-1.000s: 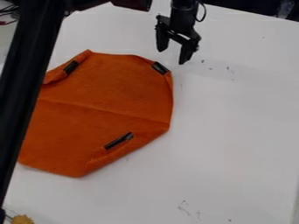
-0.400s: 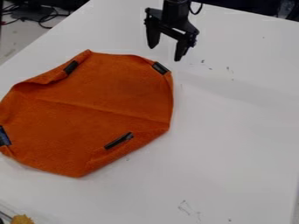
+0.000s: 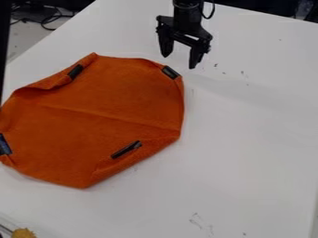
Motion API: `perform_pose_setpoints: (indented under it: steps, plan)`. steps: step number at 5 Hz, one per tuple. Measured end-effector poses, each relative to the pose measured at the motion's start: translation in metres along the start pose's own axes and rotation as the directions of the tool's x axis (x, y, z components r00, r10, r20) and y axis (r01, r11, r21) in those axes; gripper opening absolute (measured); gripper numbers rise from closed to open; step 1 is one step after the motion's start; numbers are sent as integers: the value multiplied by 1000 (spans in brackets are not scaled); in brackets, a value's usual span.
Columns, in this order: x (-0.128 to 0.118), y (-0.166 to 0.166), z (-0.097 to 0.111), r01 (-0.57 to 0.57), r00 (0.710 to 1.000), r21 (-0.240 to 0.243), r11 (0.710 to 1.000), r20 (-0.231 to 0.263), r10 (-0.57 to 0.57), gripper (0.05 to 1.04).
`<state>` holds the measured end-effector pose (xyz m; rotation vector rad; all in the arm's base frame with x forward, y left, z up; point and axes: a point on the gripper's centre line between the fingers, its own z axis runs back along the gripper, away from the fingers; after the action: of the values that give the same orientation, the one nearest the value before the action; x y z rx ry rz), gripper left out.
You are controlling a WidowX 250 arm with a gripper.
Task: Fold the cloth from top right to the middle
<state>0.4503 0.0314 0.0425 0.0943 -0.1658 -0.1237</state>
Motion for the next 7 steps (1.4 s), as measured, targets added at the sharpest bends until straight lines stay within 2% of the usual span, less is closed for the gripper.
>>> perform_pose_setpoints:
  steps: [3, 4, 5, 6, 7]
  plan:
    - [-17, 12, -30, -17, 997, -57, 998, -76, 12, 980]
    - [-10, 10, -33, -13, 996, -73, 997, -85, 7, 881]
    - [0, 10, -36, -1, 996, -81, 997, -86, -6, 686]
    - [0, 10, -36, 7, 996, -85, 996, -92, -15, 579]
    - [-5, 7, -36, -5, 995, -60, 998, -98, -1, 499]
